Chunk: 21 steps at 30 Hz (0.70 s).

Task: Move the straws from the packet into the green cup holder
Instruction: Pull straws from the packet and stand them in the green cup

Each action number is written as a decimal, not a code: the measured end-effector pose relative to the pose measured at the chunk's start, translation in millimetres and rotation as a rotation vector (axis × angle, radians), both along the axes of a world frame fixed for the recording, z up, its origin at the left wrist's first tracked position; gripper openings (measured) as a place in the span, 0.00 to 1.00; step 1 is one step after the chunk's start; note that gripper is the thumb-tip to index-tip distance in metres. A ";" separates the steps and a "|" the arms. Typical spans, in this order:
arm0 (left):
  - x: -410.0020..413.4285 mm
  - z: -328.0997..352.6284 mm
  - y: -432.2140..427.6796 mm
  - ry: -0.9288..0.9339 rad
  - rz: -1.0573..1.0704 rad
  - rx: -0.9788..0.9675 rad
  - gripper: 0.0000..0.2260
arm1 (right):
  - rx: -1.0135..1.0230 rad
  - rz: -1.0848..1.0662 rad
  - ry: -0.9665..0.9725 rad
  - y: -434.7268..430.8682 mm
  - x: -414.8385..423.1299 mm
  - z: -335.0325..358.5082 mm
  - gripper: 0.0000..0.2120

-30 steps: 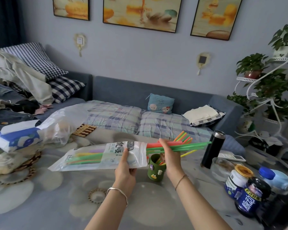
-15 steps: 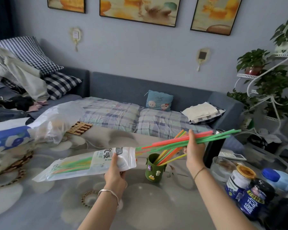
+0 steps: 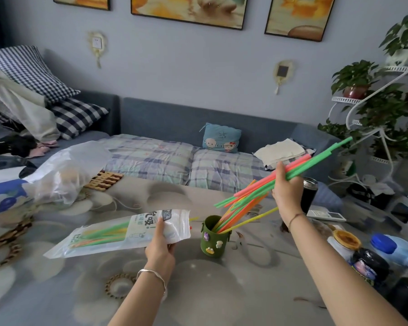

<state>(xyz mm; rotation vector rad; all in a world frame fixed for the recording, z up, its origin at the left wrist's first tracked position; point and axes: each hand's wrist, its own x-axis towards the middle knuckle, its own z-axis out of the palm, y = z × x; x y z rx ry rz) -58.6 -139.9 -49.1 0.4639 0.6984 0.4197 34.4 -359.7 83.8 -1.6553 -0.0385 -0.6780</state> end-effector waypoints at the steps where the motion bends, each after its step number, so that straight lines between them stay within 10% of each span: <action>1: 0.1 0.2 -1.0 -0.001 0.000 0.001 0.27 | -0.047 -0.003 -0.019 2.0 -0.1 0.9 0.22; 21: 13.9 -24.7 13.9 -0.109 -0.057 0.067 0.28 | -0.598 0.265 0.309 69.3 28.4 -71.8 0.21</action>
